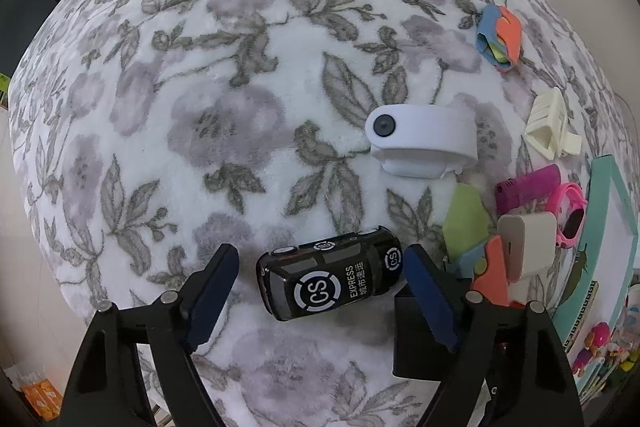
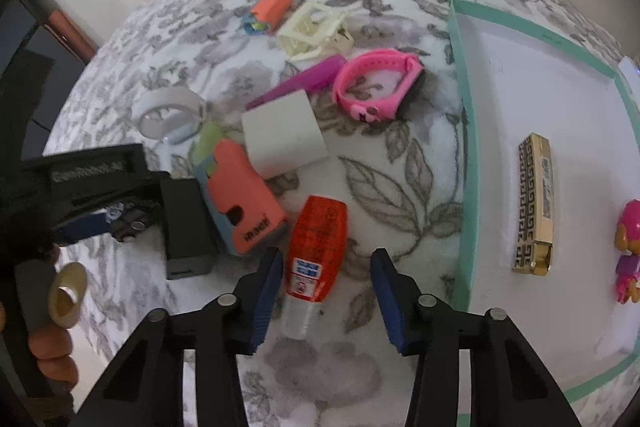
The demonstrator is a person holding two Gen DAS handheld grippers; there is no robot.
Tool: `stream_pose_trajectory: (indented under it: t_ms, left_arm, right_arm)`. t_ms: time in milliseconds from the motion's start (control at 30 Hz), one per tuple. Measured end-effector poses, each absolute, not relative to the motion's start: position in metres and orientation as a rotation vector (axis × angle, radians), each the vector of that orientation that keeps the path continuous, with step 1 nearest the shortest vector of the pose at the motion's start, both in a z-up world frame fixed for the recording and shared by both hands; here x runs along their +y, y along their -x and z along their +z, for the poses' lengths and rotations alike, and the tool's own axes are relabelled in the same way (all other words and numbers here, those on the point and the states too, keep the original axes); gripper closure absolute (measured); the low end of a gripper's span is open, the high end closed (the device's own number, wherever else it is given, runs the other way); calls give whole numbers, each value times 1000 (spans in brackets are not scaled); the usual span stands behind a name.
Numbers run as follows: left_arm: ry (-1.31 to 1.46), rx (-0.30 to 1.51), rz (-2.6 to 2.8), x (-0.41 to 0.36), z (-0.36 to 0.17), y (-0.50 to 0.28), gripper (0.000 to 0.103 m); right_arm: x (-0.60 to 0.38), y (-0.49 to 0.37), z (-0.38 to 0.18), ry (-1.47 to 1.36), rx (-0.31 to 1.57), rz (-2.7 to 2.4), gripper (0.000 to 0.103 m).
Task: Organize rigid objects
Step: 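Move the left tool to the black toy car while the right tool reaches the red glue bottle, then close the left tool on the black car while the right tool grasps the red bottle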
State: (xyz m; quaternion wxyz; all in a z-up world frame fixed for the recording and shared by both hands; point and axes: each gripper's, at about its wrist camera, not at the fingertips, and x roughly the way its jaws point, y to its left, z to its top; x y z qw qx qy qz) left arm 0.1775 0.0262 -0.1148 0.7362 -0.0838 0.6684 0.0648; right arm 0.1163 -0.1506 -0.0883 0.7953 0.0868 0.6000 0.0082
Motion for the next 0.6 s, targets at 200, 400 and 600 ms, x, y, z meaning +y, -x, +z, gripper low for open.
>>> stream_pose_trajectory:
  t_ms: [200, 400, 600]
  left_arm:
    - [171, 1487, 148, 19, -123, -178, 20]
    - [158, 1481, 156, 15, -126, -178, 20]
    - [157, 1486, 158, 19, -125, -175, 21]
  right_arm:
    - [-144, -118, -90, -139, 1292, 10, 55]
    - [-142, -119, -91, -125, 1293, 11, 55]
    - [-140, -118, -92, -88, 1293, 12, 55]
